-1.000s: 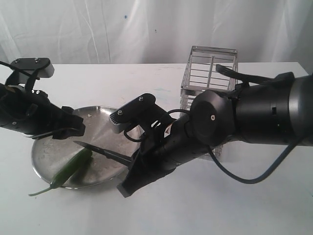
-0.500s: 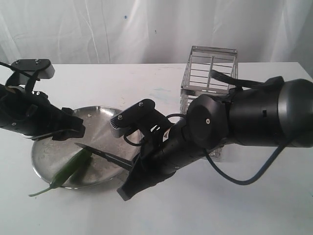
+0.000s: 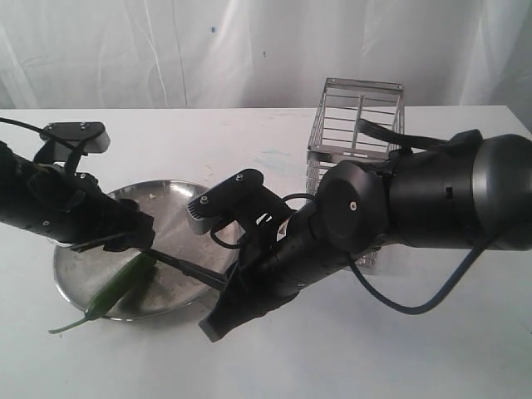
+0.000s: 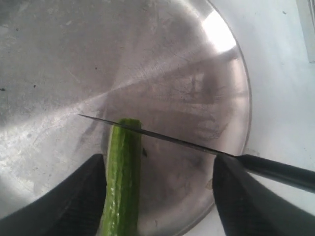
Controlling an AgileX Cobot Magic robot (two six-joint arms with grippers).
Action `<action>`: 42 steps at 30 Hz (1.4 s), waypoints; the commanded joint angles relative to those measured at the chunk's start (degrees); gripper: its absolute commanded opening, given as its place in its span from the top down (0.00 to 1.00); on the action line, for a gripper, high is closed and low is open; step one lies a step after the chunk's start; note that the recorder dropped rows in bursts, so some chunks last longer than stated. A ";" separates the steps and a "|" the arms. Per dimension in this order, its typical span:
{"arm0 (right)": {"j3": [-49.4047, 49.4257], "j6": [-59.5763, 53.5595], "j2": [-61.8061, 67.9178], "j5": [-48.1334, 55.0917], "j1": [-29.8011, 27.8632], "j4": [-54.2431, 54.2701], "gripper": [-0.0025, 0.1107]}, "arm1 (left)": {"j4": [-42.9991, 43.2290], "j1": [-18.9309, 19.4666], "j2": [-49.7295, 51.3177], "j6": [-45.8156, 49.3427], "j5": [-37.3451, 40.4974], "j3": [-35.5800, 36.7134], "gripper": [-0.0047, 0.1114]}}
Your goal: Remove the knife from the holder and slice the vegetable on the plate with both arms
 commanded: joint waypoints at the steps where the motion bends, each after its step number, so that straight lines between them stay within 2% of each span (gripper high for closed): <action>1: -0.20 0.17 -0.17 0.68 -0.02 0.08 0.98 | -1.52 0.03 1.82 2.29 -1.31 -0.30 0.40; 15: -0.20 0.17 -0.17 0.68 -0.02 0.08 0.98 | -2.12 -0.19 4.50 3.40 -5.62 -0.41 0.40; 24: -0.20 0.17 -0.17 1.09 -0.02 0.08 0.98 | -1.91 -2.88 7.43 4.68 -3.69 -4.58 0.40; 42: -0.20 0.17 -0.17 1.67 -0.02 0.08 0.98 | -0.26 -2.88 8.33 4.90 -3.97 -5.02 0.40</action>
